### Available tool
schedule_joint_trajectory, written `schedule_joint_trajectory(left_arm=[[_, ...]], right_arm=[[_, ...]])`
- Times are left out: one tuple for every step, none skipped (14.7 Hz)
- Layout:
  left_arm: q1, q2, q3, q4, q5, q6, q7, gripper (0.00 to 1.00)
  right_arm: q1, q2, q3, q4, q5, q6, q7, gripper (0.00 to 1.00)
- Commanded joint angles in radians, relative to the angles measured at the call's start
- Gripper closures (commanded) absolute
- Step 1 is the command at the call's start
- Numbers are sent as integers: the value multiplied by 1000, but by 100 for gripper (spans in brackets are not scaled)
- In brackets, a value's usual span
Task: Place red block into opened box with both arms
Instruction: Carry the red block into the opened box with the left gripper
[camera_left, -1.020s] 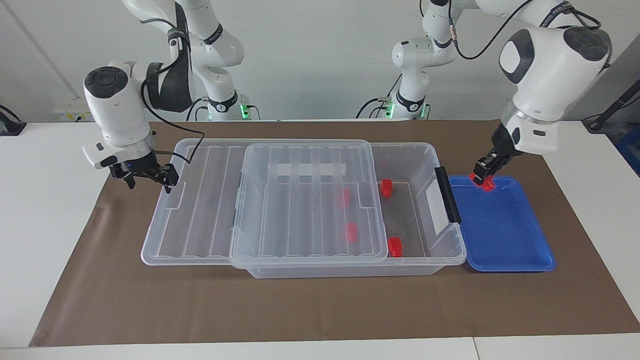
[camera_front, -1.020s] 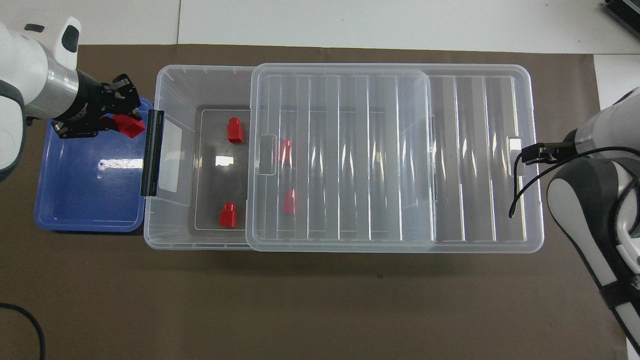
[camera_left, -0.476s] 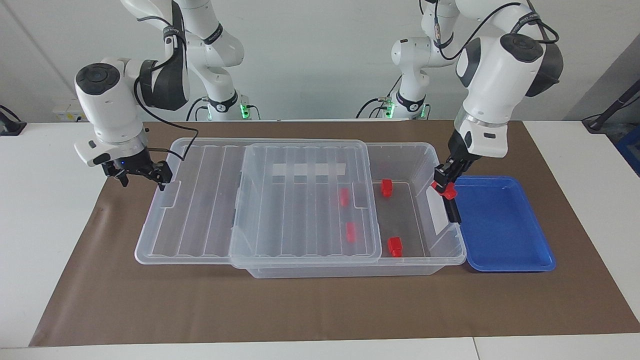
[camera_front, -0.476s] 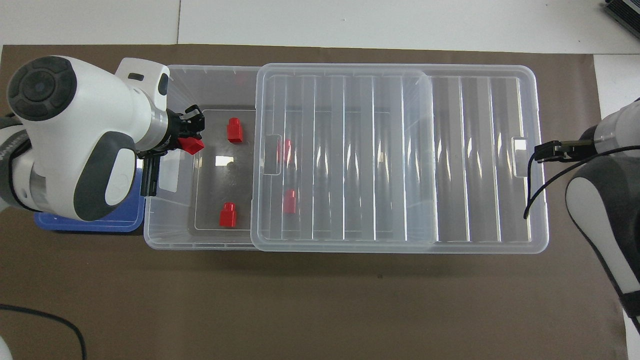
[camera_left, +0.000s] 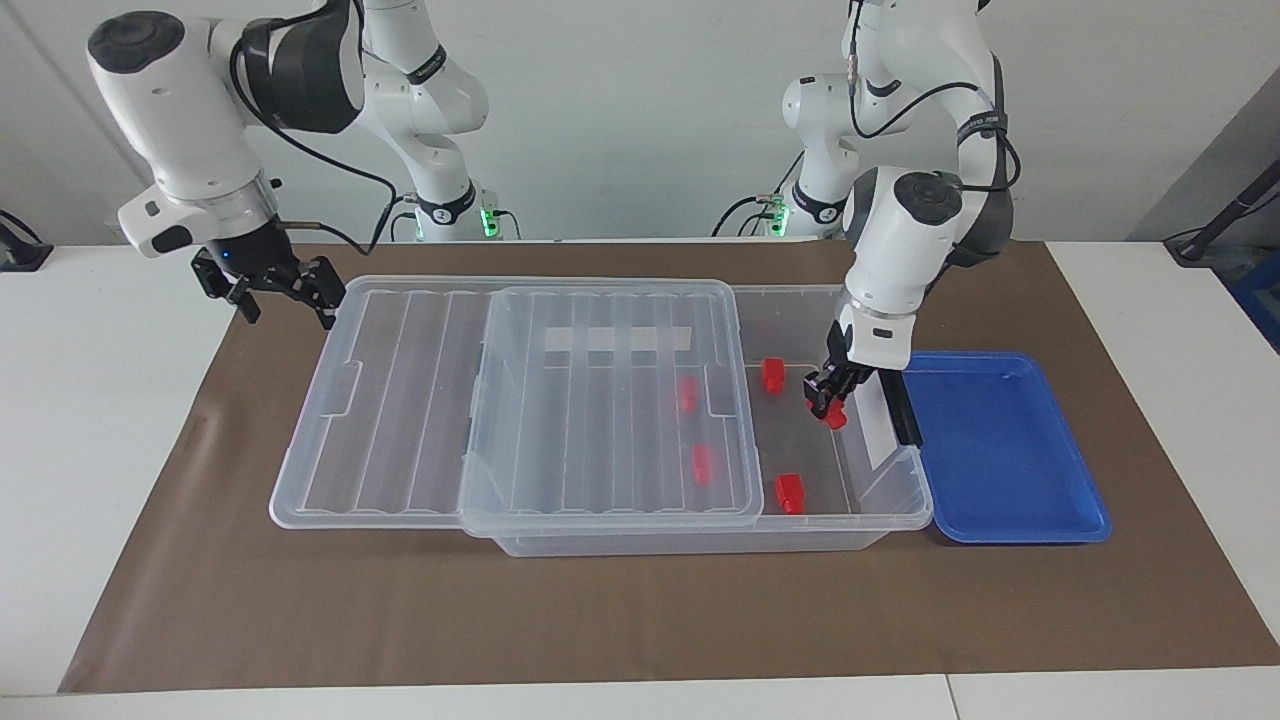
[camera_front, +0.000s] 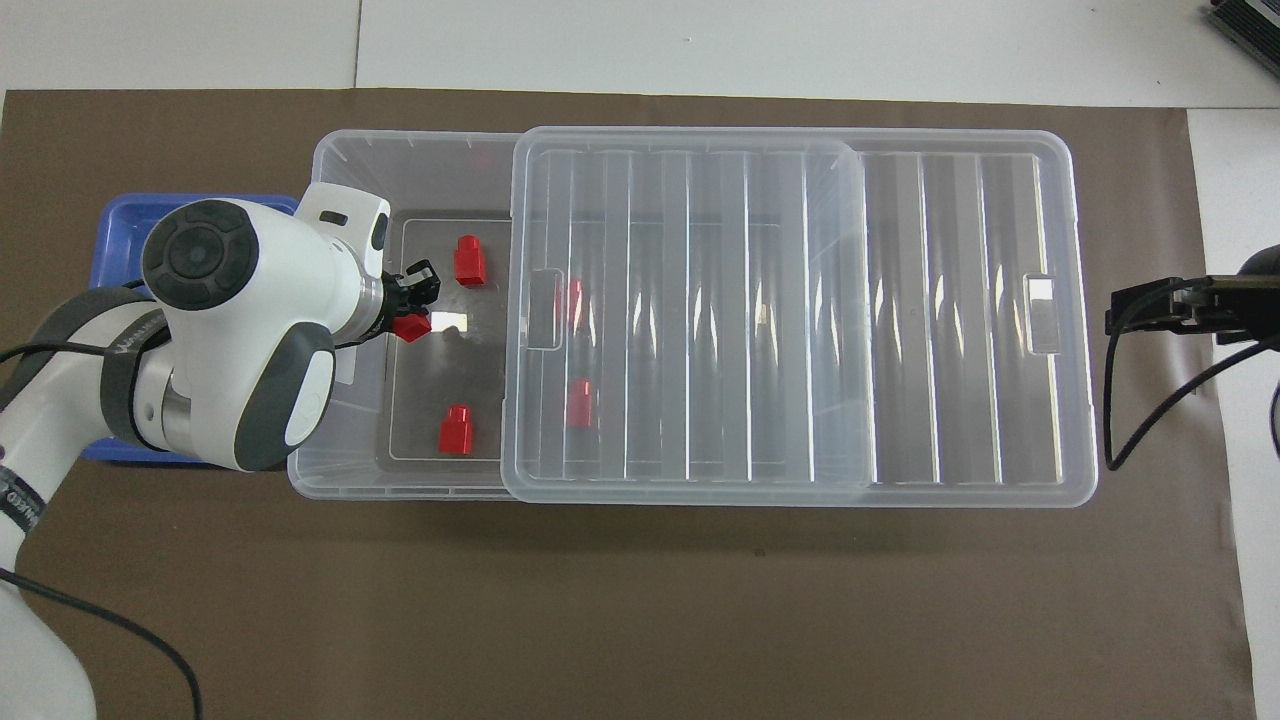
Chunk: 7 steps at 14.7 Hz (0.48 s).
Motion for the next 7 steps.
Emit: schedule_joint_trajectory(left_arm=[[-54, 72, 15, -9, 78, 46, -14, 100], [-54, 91, 15, -7, 96, 49, -15, 100], [-55, 102, 14, -9, 110, 56, -17, 100], [-55, 108, 14, -12, 112, 70, -15, 100], [-54, 122, 15, -12, 112, 82, -14, 100], [-54, 137, 15, -13, 112, 105, -15, 100], [-54, 148, 15, -20, 113, 121, -15, 100]], right_arm=[[-1, 11, 7, 78, 26, -99, -5, 0], [7, 10, 5, 77, 26, -107, -7, 0], [7, 10, 5, 77, 29, -111, -5, 0], [9, 10, 5, 77, 38, -113, -4, 0], [9, 8, 7, 74, 39, -113, -2, 0], [9, 5, 5, 71, 41, -113, -4, 0], [9, 4, 5, 70, 39, -114, -4, 0]])
